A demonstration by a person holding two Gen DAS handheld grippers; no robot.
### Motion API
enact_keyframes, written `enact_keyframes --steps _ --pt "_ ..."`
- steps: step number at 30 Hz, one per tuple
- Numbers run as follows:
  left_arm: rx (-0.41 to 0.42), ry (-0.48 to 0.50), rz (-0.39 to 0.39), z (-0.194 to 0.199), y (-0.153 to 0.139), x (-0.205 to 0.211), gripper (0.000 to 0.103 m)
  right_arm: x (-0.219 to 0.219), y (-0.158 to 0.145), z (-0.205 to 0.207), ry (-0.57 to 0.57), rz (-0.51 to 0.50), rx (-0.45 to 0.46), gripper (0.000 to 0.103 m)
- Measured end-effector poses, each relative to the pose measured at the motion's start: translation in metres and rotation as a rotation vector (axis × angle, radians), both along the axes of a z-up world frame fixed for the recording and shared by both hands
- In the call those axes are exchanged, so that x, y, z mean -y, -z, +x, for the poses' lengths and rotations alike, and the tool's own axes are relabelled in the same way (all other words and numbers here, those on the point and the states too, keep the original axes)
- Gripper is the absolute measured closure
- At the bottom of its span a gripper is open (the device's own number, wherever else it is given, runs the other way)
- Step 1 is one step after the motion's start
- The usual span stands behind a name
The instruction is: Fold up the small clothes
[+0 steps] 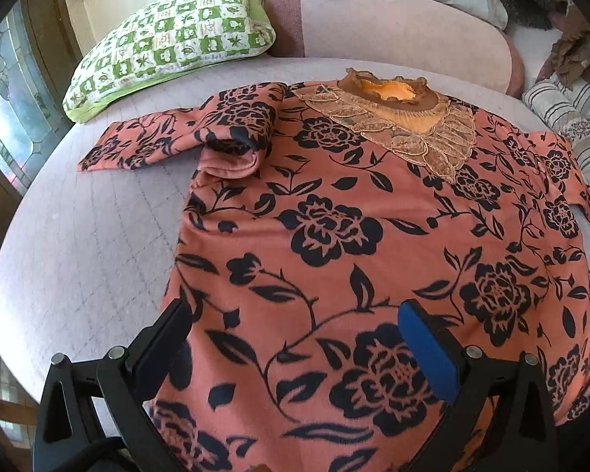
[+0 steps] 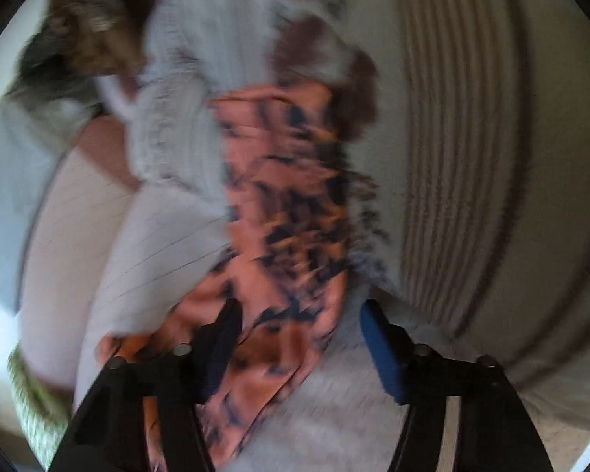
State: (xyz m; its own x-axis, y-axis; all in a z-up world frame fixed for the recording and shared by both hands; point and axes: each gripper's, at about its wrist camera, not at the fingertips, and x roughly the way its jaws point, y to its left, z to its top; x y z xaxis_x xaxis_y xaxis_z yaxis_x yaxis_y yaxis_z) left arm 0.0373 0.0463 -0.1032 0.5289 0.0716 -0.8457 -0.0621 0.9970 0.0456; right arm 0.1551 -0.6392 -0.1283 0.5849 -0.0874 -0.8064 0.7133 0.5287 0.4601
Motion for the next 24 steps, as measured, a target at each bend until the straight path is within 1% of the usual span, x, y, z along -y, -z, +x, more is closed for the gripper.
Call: enact_keyframes --steps 1,3,4,5,6,8,9,11,14,15,17,18,19,20,21,22,23,24 --pt "-0.010 0.000 -0.004 0.002 0.005 -0.001 0.000 0.003 0.001 0.002 0.031 -0.013 0.008 0.043" --pt "-0.068 -0.012 -0.011 0.010 0.023 -0.007 0.000 0.007 0.001 0.008 0.055 -0.035 0.007 0.057" --pt "-0.085 -0.015 -0.039 0.012 0.031 -0.012 0.000 0.008 0.001 0.014 0.033 -0.026 0.017 0.087" --pt "-0.046 -0.018 -0.061 0.009 0.029 -0.016 0.000 0.007 -0.001 0.021 0.001 -0.020 0.018 0.093" --pt "-0.022 -0.020 -0.074 0.007 0.028 -0.018 0.000 0.001 -0.009 0.027 -0.034 -0.047 0.021 0.093" --pt "-0.021 -0.014 -0.084 0.007 0.031 -0.020 0.000 -0.021 -0.039 0.037 -0.133 -0.135 0.064 0.094" --pt "-0.019 -0.012 -0.082 0.007 0.032 -0.020 0.000 -0.041 -0.062 0.042 -0.207 -0.180 0.111 0.094" --pt "-0.013 -0.012 -0.081 0.006 0.032 -0.019 0.000 -0.076 -0.098 0.045 -0.307 -0.227 0.193 0.094" --pt "-0.016 0.001 -0.115 0.005 0.031 -0.025 0.000 -0.157 -0.160 0.044 -0.500 -0.261 0.356 0.094" --pt "-0.016 0.006 -0.133 0.005 0.030 -0.027 0.000 -0.198 -0.182 0.042 -0.585 -0.255 0.422 0.094" --pt "-0.014 0.003 -0.201 0.003 0.025 -0.036 0.000 -0.256 -0.204 0.039 -0.694 -0.227 0.490 0.094" --pt "-0.009 -0.007 -0.254 0.002 0.022 -0.043 0.000 -0.297 -0.211 0.034 -0.763 -0.195 0.532 0.094" --pt "0.000 -0.016 -0.308 0.000 0.020 -0.051 0.000 -0.326 -0.211 0.030 -0.801 -0.172 0.548 0.093" --pt "0.019 -0.031 -0.378 -0.004 0.016 -0.061 0.000 -0.354 -0.207 0.025 -0.838 -0.152 0.558 0.092" --pt "0.034 -0.046 -0.426 -0.008 0.014 -0.069 0.000 -0.389 -0.195 0.023 -0.881 -0.125 0.563 0.092" --pt "0.041 -0.063 -0.456 -0.012 0.013 -0.077 0.000 -0.409 -0.182 0.027 -0.909 -0.110 0.547 0.084" --pt "0.043 -0.073 -0.464 -0.014 0.012 -0.081 0.000 -0.437 -0.158 0.034 -0.968 -0.101 0.492 0.049" --pt "0.045 -0.081 -0.466 -0.017 0.011 -0.085 0.000 -0.465 -0.128 0.045 -1.056 -0.111 0.388 0.021"
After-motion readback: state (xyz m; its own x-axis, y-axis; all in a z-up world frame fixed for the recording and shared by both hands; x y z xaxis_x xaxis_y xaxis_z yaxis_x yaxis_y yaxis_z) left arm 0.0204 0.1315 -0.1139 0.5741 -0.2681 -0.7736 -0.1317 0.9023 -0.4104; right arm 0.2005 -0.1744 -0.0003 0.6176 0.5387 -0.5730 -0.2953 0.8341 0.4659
